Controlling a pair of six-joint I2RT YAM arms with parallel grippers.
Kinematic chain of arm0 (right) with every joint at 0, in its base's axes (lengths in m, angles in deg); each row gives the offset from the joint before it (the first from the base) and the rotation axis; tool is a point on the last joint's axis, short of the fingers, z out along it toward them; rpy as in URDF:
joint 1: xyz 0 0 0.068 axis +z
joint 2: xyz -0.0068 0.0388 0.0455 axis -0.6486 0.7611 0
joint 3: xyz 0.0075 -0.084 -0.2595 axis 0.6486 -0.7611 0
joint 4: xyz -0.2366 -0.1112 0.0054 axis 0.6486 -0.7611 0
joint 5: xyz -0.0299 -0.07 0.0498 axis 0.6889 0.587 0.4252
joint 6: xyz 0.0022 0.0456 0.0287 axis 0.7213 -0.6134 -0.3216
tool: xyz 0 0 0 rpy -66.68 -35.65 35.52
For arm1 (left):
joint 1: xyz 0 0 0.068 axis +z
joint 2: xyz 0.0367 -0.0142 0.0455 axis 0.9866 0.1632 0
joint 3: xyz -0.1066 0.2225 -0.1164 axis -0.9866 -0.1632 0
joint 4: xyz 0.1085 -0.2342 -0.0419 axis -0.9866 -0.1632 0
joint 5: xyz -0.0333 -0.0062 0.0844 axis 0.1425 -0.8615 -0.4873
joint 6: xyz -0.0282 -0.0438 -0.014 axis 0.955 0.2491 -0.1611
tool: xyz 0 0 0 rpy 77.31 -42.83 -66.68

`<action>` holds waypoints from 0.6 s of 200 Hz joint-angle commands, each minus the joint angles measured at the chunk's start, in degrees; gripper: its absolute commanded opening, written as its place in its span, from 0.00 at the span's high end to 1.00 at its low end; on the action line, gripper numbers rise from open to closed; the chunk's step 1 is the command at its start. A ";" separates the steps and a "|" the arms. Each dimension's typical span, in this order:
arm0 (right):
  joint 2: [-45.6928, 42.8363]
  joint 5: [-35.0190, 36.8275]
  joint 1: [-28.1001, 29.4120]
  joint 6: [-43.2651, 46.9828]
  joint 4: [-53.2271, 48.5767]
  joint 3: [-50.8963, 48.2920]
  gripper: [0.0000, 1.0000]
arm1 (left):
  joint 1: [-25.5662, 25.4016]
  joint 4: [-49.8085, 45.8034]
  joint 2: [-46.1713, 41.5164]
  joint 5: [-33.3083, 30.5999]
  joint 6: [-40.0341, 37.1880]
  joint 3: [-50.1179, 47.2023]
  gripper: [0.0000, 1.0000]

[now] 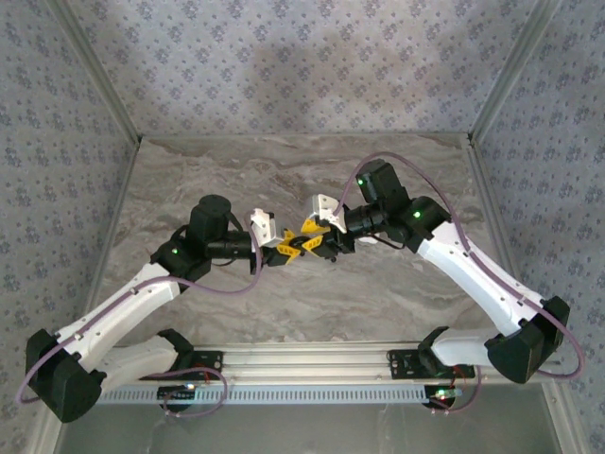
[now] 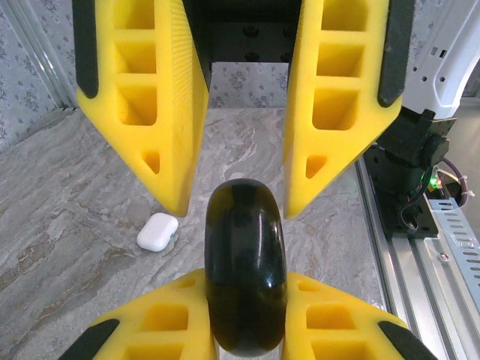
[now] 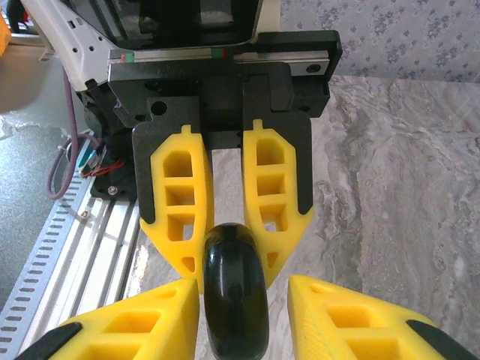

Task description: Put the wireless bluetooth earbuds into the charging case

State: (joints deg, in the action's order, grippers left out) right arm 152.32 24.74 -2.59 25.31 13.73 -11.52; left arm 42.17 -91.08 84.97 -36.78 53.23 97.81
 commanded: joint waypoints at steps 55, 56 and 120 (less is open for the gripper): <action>1.01 -1.48 -0.25 -1.00 -0.11 0.48 0.61 | -0.55 1.47 -2.04 1.44 0.30 1.43 0.87; 1.02 -1.50 -0.24 -1.01 -0.15 0.52 0.61 | -0.57 1.47 -2.08 1.44 0.30 1.43 0.87; -0.10 -2.87 -0.78 -0.41 -0.35 0.64 0.79 | -0.55 2.23 -2.12 0.53 0.83 0.82 0.69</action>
State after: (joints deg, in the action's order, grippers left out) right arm 152.65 23.10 -2.81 25.09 13.60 -11.52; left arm 42.17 -90.75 83.99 -37.02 53.29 97.81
